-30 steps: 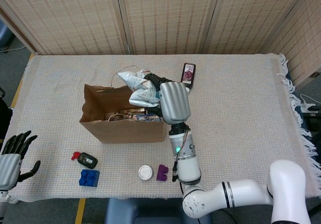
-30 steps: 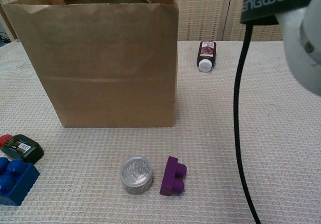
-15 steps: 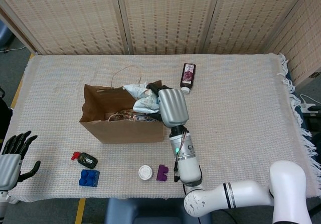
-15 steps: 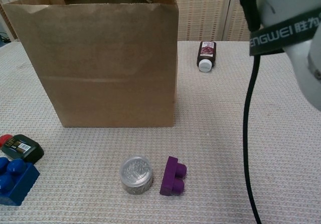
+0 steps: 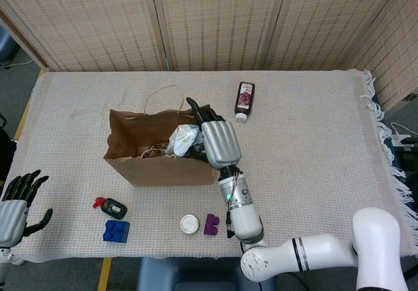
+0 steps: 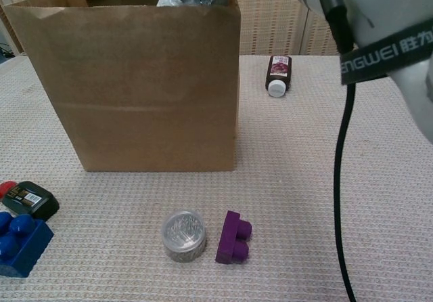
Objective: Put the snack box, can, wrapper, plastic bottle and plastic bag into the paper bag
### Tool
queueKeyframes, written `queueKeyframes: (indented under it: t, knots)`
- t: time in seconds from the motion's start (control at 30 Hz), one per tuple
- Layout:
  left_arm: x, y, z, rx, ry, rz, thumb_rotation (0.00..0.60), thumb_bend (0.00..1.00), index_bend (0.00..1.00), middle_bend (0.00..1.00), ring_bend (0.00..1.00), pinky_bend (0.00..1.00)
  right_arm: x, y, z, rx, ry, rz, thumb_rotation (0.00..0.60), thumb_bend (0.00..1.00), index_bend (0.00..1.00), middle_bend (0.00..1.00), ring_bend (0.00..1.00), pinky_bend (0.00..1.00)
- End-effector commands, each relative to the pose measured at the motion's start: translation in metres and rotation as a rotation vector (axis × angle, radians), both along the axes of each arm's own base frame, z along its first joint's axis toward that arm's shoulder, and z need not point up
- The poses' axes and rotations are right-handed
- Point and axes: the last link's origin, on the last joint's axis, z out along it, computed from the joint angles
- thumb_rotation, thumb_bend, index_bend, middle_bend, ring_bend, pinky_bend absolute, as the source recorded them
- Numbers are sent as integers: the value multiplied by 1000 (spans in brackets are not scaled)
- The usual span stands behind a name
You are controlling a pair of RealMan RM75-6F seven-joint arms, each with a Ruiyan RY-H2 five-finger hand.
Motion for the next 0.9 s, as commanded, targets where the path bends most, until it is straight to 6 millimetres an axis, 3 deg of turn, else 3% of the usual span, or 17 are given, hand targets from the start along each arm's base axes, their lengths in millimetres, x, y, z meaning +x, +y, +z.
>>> queueKeyframes:
  t: [0.03, 0.13, 0.3, 0.5, 0.7, 0.9]
  knots:
    - [0, 0, 0, 0, 0, 0, 600, 368, 117, 0, 0, 0, -3, -1, 6, -20, -5, -2, 600, 244, 4, 229, 129, 323]
    - [0, 0, 0, 1, 1, 0, 600, 368, 117, 0, 0, 0, -9, -5, 18, -51, -17, -11, 600, 231, 0, 189, 94, 285]
    - [0, 0, 0, 2, 7, 1, 600, 367, 117, 0, 0, 0, -27, -15, 35, -75, 1, -62, 600, 62, 0, 32, 0, 135]
    - [1, 0, -1, 5, 13, 2, 600, 367, 117, 0, 0, 0, -38, -18, 38, -56, -15, -76, 600, 27, 0, 13, 0, 117]
    - [1, 0, -1, 7, 14, 4, 600, 366, 117, 0, 0, 0, -31, -18, 32, -76, -56, -52, 600, 27, 0, 13, 0, 117]
    - [1, 0, -1, 6, 12, 3, 600, 367, 117, 0, 0, 0, -5, -22, 16, -97, -115, -57, 600, 27, 0, 13, 0, 117]
